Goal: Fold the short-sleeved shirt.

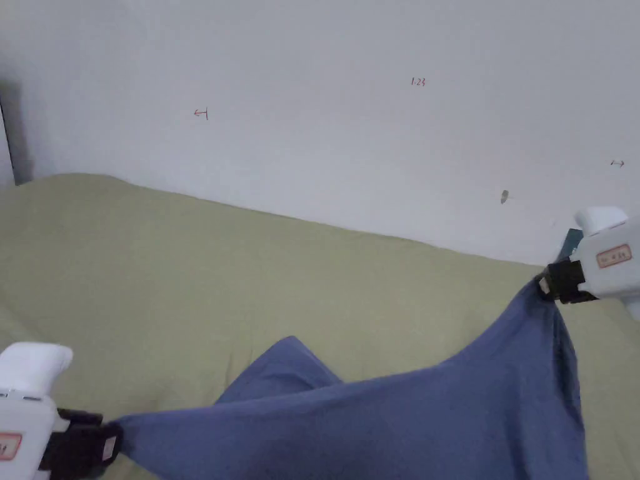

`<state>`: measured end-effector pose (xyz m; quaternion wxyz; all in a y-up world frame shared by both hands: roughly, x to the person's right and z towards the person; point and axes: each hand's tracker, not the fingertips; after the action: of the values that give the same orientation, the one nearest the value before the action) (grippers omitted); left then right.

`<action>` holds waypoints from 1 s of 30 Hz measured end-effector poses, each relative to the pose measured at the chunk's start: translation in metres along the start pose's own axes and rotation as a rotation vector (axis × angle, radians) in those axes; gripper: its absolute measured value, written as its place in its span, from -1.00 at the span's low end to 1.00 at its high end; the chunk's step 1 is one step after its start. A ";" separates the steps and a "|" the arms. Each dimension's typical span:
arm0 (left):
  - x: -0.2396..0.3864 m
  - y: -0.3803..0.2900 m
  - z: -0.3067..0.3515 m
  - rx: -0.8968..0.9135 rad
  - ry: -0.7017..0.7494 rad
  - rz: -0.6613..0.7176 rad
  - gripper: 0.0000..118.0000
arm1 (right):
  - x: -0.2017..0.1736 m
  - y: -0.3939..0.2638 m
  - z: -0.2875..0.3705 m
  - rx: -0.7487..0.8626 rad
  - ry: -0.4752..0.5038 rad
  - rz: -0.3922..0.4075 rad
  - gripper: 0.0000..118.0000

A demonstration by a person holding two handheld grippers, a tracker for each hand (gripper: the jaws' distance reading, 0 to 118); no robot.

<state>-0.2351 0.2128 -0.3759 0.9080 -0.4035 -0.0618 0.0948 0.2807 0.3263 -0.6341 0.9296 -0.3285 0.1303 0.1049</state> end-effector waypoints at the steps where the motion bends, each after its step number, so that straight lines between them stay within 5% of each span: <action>1: 0.002 0.018 0.004 0.024 0.002 -0.005 -0.89 | 0.005 0.008 0.012 0.028 -0.017 -0.005 -1.00; 18: 0.034 0.322 -0.014 0.221 0.143 -0.143 -0.89 | 0.076 0.163 0.071 0.286 -0.283 -0.090 -1.00; 30: 0.045 0.423 -0.002 0.371 0.249 -0.085 -0.89 | 0.077 0.238 0.085 0.512 -0.359 -0.057 -1.00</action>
<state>-0.2423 0.4992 -0.6911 0.9704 -0.2352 0.0524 0.0156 0.3013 0.5700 -0.7329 0.9928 -0.0632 -0.0230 0.0988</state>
